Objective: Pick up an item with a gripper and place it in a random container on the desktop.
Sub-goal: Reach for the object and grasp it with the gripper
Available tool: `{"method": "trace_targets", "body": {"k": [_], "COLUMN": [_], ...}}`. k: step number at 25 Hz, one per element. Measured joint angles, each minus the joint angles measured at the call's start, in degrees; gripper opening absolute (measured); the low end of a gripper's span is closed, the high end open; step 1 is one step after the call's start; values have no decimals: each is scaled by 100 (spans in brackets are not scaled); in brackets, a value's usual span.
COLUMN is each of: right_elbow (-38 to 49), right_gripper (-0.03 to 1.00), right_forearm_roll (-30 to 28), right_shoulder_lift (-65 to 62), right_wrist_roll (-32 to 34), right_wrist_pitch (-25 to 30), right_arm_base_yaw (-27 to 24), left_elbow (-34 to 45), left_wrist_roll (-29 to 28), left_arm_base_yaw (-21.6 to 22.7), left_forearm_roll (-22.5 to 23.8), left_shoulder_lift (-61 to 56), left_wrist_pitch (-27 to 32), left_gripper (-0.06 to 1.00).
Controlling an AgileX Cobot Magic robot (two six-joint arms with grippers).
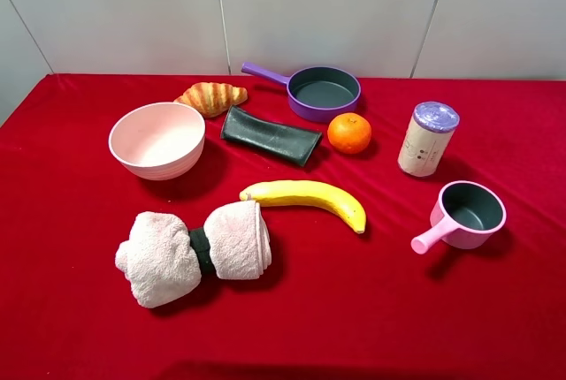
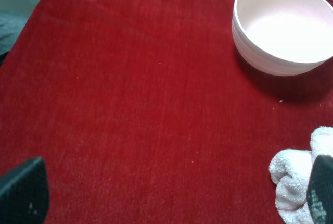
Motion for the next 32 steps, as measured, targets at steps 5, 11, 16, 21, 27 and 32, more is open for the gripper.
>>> {"method": "trace_targets", "body": {"k": [5, 11, 16, 21, 27, 32], "right_elbow": [0, 0, 0, 0, 0, 0], "right_gripper": [69, 69, 69, 69, 69, 69], "right_forearm_roll": [0, 0, 0, 0, 0, 0], "right_shoulder_lift": [0, 0, 0, 0, 0, 0], "right_wrist_roll": [0, 0, 0, 0, 0, 0], "right_wrist_pitch": [0, 0, 0, 0, 0, 0], "right_arm_base_yaw": [0, 0, 0, 0, 0, 0], "left_elbow": [0, 0, 0, 0, 0, 0], "left_wrist_roll": [0, 0, 0, 0, 0, 0], "left_arm_base_yaw": [0, 0, 0, 0, 0, 0], "left_forearm_roll": [0, 0, 0, 0, 0, 0], "left_shoulder_lift": [0, 0, 0, 0, 0, 0], "left_wrist_pitch": [0, 0, 0, 0, 0, 0], "left_gripper": [100, 100, 100, 100, 100, 100]}}
